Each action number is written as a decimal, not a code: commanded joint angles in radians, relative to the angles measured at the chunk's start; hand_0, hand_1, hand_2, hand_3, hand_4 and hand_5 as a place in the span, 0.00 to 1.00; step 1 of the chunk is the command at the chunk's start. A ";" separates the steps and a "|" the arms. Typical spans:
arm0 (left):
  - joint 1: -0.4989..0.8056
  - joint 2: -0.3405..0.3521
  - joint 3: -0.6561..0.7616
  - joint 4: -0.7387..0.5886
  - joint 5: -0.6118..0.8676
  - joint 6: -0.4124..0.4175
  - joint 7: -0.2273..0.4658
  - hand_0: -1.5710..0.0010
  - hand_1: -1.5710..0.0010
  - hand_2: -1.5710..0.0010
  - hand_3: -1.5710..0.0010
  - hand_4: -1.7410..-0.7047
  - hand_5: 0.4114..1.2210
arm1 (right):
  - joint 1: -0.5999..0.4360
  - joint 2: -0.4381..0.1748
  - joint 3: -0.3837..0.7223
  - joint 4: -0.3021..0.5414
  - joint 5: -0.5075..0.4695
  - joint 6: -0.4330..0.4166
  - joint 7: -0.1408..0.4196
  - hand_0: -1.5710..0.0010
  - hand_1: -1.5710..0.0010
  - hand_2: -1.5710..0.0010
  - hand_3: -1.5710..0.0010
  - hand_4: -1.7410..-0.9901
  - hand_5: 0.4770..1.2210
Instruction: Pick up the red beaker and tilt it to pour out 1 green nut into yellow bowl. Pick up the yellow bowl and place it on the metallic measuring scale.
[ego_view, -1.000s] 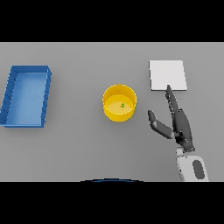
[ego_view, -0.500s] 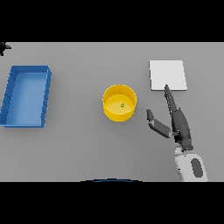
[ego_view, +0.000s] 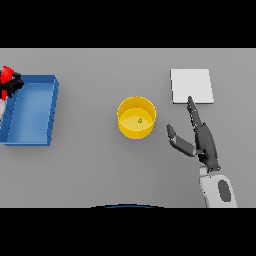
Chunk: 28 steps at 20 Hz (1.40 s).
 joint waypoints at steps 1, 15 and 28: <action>0.053 0.027 -0.017 -0.103 0.016 -0.007 0.016 0.00 0.00 0.00 0.13 0.24 0.51 | 0.002 0.002 0.003 -0.006 0.005 -0.003 0.012 1.00 1.00 1.00 1.00 0.77 0.27; 0.151 0.152 -0.095 -0.363 0.003 -0.133 0.046 0.93 0.94 0.94 0.95 1.00 0.29 | 0.005 -0.015 0.003 -0.017 0.011 0.001 0.023 1.00 1.00 1.00 1.00 0.75 0.28; 0.171 0.140 -0.061 -0.386 0.021 -0.080 -0.051 1.00 1.00 1.00 1.00 0.99 0.31 | -0.274 -0.294 0.256 0.045 0.403 0.223 0.069 1.00 1.00 1.00 1.00 0.69 0.30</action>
